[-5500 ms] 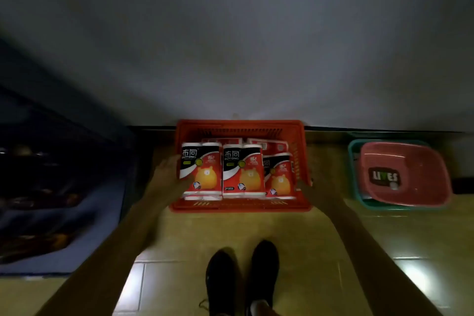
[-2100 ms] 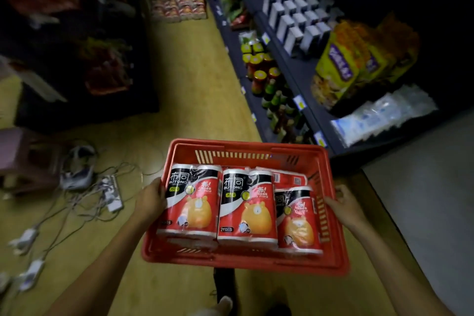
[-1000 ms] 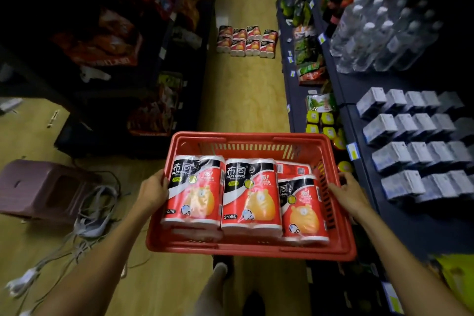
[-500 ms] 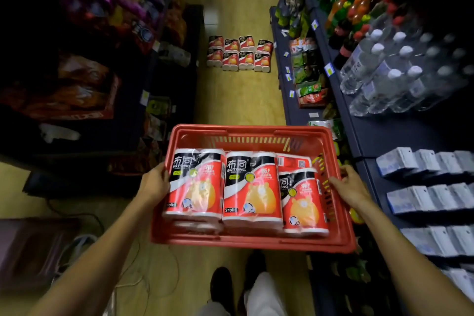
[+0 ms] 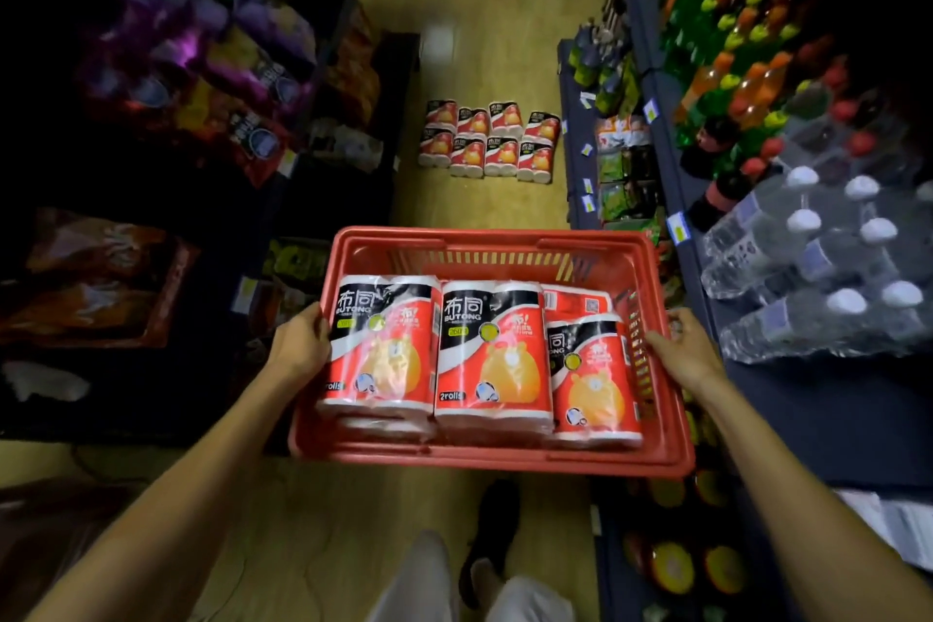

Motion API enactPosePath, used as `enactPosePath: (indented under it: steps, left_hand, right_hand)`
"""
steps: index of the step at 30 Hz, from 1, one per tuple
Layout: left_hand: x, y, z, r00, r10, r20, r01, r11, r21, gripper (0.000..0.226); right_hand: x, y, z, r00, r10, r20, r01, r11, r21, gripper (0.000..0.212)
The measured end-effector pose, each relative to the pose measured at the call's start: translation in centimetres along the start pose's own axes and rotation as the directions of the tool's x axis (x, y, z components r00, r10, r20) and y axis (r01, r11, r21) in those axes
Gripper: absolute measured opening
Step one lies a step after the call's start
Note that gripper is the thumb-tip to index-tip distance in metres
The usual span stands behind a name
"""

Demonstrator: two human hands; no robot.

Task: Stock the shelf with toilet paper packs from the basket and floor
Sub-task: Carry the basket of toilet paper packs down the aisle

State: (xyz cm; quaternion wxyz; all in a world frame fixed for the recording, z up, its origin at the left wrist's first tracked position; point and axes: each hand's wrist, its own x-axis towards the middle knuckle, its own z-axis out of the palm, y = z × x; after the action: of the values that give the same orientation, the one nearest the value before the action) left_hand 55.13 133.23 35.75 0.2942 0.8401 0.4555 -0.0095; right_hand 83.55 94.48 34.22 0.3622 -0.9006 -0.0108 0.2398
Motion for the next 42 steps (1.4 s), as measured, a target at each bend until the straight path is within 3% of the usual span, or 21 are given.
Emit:
enactPosePath:
  steps: [18,23,27,42]
  left_hand:
    - [27.3,7.8,-0.7,0.997,-0.073,0.032,0.074,0.997,-0.014,0.027]
    - [34.9,9.9,-0.2,0.998,-0.039,0.057,0.04,0.999,-0.02,0.023]
    - [39.9,12.5,0.1,0.996,-0.051,0.078,0.055,0.998,-0.043,0.027]
    - [55.5,20.0,4.3,0.974,-0.198,0.113,0.2,0.98,-0.002,0.02]
  right_hand:
    - [21.8,-16.9,3.4,0.999,0.034,0.014,-0.034,0.999,-0.034,0.024]
    - [28.3,-18.9,5.1,0.995,0.098,0.014,-0.097,0.994,-0.045,0.03]
    - [33.3,-21.0,6.0,0.993,0.111,0.029,-0.111,0.994,-0.01,0.024]
    - [54.1,-27.3,6.9,0.986,0.141,0.089,-0.141,0.99,-0.012,0.019]
